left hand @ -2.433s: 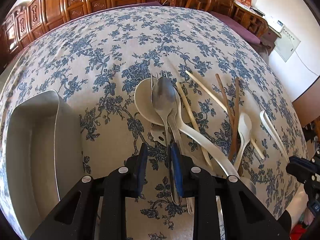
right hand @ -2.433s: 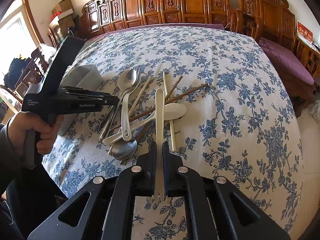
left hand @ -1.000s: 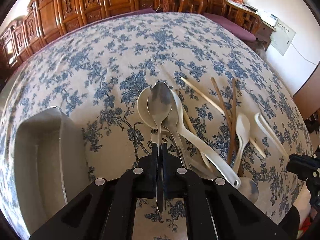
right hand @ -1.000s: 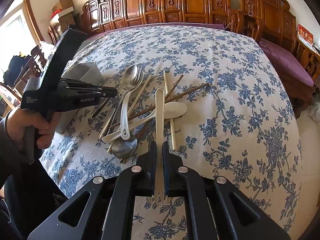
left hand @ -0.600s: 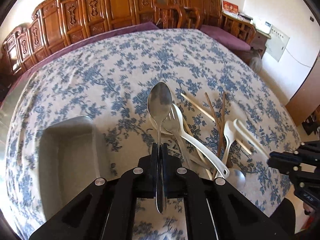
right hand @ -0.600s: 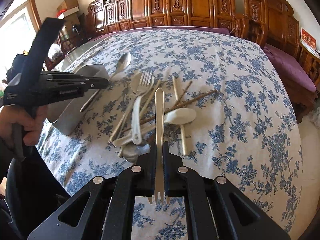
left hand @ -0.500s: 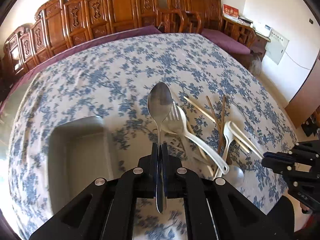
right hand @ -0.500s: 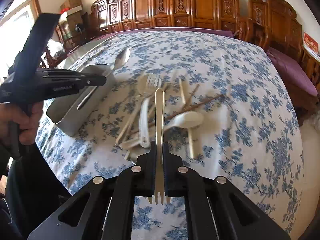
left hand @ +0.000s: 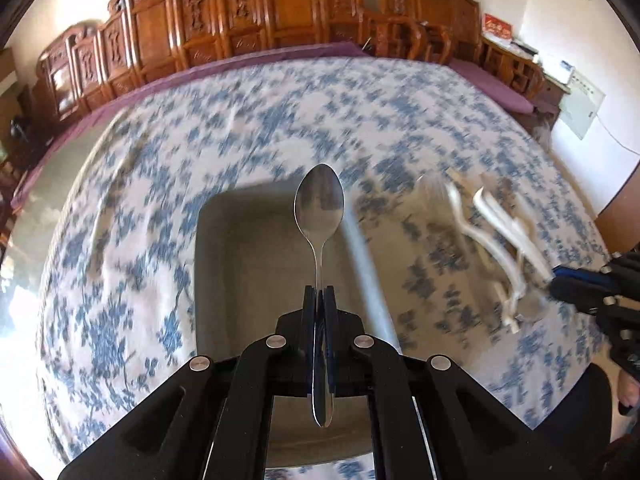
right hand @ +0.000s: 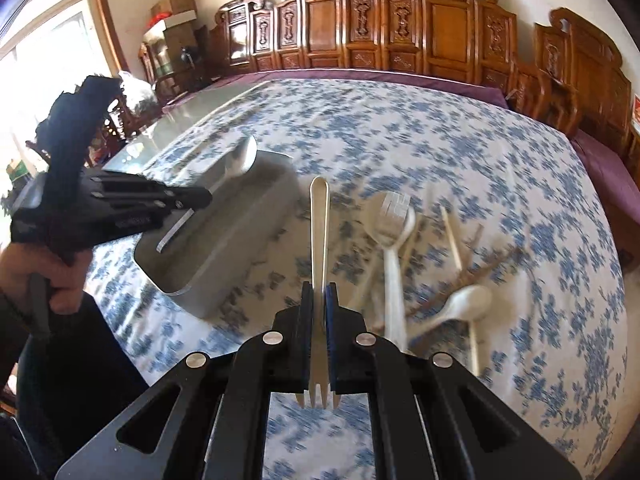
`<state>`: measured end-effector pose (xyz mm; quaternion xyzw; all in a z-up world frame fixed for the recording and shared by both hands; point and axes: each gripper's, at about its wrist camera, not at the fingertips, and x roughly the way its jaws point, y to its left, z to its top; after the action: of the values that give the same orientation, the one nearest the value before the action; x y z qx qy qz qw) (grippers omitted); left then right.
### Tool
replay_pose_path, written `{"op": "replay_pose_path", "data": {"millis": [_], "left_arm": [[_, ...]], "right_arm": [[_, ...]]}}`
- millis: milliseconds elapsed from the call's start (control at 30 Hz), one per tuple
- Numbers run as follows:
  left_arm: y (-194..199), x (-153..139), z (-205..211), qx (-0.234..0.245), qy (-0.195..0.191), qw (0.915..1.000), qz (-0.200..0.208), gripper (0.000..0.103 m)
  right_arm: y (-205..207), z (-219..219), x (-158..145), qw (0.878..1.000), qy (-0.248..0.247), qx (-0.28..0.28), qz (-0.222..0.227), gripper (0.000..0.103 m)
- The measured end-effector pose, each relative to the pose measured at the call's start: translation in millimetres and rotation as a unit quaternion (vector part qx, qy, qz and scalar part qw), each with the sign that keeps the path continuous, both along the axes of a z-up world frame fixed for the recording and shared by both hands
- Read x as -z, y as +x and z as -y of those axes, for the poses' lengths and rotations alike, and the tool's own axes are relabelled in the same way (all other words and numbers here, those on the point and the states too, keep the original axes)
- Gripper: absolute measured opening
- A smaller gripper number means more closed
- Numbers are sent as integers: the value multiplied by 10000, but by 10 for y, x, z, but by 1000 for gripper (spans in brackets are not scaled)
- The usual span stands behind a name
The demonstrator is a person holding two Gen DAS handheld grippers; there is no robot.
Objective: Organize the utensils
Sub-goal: 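Carry the metal spoon over the grey tray and release it with the left tool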
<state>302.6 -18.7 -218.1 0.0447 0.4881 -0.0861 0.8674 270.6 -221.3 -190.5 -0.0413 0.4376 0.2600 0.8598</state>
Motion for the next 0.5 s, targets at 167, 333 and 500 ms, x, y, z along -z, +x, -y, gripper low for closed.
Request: {"op": "replay_pose_path", "data": {"millis": [167,333,500], "left_arm": [[69,284,-105,-109,150,9991,-375,3],[112,408,-83,-51,270,9977,-622,4],[153,434,-111,-63,212,9974,-692,4]], "right_arm": [[9,-164,-29,10000,-14,-69,-6,7],[39,-222,-27,9999,-75,-67,-39,7],[52,-276,-34,9999,-125,-60,-60,7]]}}
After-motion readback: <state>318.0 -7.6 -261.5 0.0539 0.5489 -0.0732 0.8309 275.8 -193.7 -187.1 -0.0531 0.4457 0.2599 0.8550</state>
